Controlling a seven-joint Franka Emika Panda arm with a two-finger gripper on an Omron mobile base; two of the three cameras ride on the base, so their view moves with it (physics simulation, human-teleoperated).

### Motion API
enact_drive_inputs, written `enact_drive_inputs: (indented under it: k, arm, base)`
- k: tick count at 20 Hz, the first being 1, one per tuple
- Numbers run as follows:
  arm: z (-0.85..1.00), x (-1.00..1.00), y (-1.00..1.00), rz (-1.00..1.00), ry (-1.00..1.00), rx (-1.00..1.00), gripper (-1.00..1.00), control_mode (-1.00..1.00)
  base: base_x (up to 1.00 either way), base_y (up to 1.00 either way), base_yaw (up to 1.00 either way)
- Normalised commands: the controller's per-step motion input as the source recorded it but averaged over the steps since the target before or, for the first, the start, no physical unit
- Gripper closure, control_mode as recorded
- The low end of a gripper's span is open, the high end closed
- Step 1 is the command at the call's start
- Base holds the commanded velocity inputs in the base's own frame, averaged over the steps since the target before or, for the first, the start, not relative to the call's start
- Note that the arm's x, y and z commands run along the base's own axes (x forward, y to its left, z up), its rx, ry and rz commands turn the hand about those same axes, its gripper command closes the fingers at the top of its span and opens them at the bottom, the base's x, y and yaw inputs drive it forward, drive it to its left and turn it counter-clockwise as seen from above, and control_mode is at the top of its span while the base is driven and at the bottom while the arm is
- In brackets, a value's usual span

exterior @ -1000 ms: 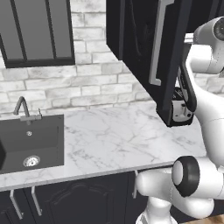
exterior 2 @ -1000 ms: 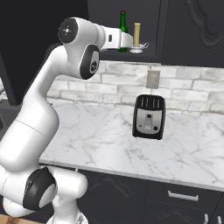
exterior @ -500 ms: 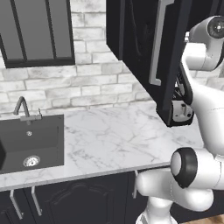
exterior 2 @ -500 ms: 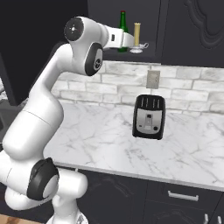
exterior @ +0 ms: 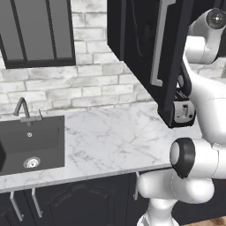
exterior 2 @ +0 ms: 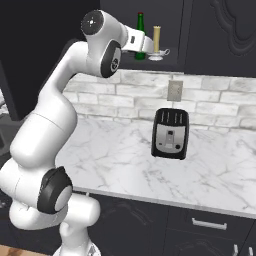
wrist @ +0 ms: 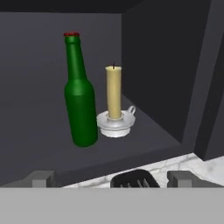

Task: Get the candle and the beer from the cabinet and move them to the dining counter.

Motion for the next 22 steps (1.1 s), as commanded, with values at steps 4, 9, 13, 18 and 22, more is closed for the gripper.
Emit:
enact_drive_inputs:
  k: [4, 9, 13, 18, 22]
  arm:
    - [0.1, 0.2, 0.09, 0.0, 0.0, 0.0, -1.0, -1.0]
    - [0.15, 0.24, 0.21, 0.0, 0.0, 0.0, -1.0, -1.0]
    - [0.07, 0.24, 0.23, 0.0, 0.0, 0.0, -1.0, -1.0]
    - [0.0, 0.08, 0.03, 0.0, 0.0, 0.0, -1.0, -1.0]
    - [0.0, 0.02, 0.0, 0.0, 0.0, 0.0, -1.0, -1.0]
  base:
    - [0.0, 0.0, 0.0]
    - [0.0, 0.0, 0.0]
    - [0.0, 0.0, 0.0]
    - [0.0, 0.0, 0.0]
    - [0.0, 0.0, 0.0]
